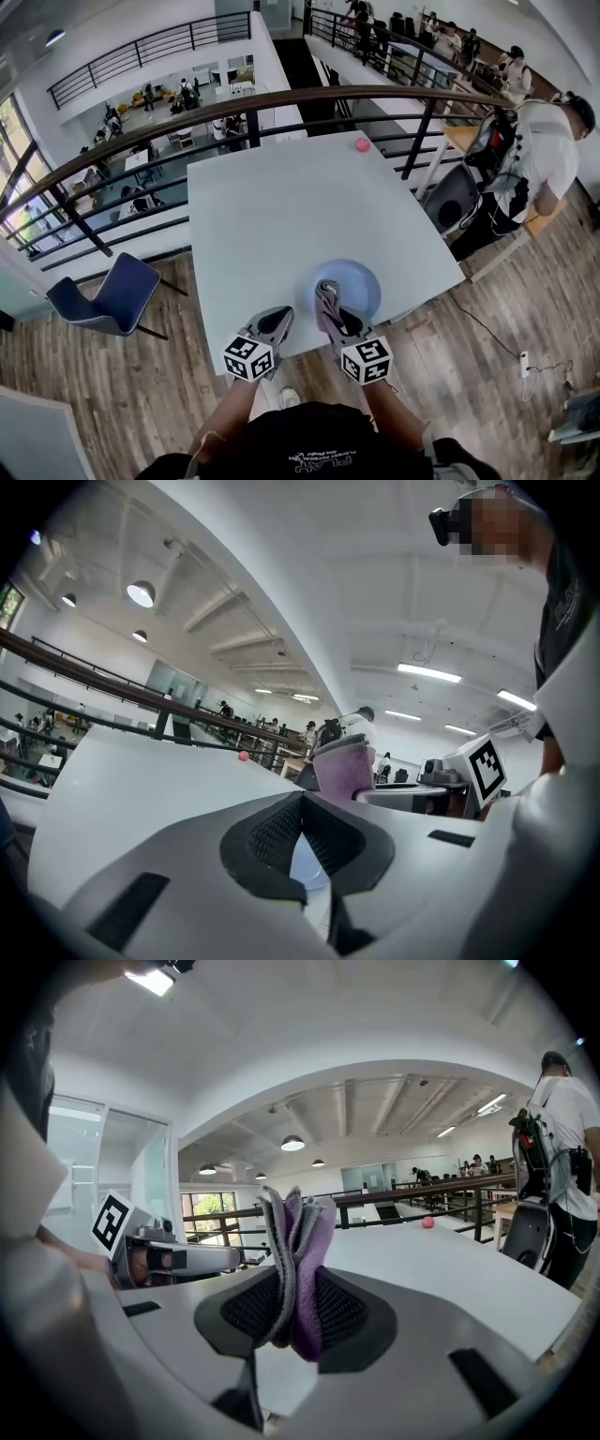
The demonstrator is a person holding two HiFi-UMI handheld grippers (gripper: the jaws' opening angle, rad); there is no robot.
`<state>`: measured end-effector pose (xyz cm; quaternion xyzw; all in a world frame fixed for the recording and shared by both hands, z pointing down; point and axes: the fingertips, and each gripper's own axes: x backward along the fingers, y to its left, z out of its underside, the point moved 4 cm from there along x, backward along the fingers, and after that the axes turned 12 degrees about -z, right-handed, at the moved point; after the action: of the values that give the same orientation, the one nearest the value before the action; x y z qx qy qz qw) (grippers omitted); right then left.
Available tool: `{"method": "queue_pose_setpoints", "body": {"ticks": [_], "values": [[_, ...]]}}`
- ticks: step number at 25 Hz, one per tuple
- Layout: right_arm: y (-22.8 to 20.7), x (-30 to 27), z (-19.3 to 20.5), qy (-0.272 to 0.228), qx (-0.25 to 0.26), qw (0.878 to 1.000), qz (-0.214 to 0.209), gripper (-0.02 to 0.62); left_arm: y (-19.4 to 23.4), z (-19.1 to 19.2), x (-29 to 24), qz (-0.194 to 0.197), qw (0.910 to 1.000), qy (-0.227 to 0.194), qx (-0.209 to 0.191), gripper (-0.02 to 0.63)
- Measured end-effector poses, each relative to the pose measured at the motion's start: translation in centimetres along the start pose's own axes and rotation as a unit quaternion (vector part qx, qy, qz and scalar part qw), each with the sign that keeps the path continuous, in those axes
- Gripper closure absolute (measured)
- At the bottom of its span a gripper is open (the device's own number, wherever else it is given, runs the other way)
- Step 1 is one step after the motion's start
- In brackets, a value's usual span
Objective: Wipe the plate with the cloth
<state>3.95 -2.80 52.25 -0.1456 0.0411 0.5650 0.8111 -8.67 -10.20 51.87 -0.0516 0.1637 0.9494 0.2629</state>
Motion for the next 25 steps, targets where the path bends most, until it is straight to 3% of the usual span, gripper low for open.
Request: {"method": "queue_pose_setpoints", "body": {"ticks": [12, 25], "values": [[-2.2, -1.5, -0.6, 0.009, 0.003, 1.000, 0.012, 0.477, 1.7, -0.9, -2.6, 0.004, 0.9999, -0.002, -0.010, 0.594], [-8.1, -3.6, -2.2, 0.029, 0.023, 0.998, -0.047, 0.477, 1.6, -1.8, -7.4, -0.057, 0.9983, 0.003, -0.011, 0.594]]}}
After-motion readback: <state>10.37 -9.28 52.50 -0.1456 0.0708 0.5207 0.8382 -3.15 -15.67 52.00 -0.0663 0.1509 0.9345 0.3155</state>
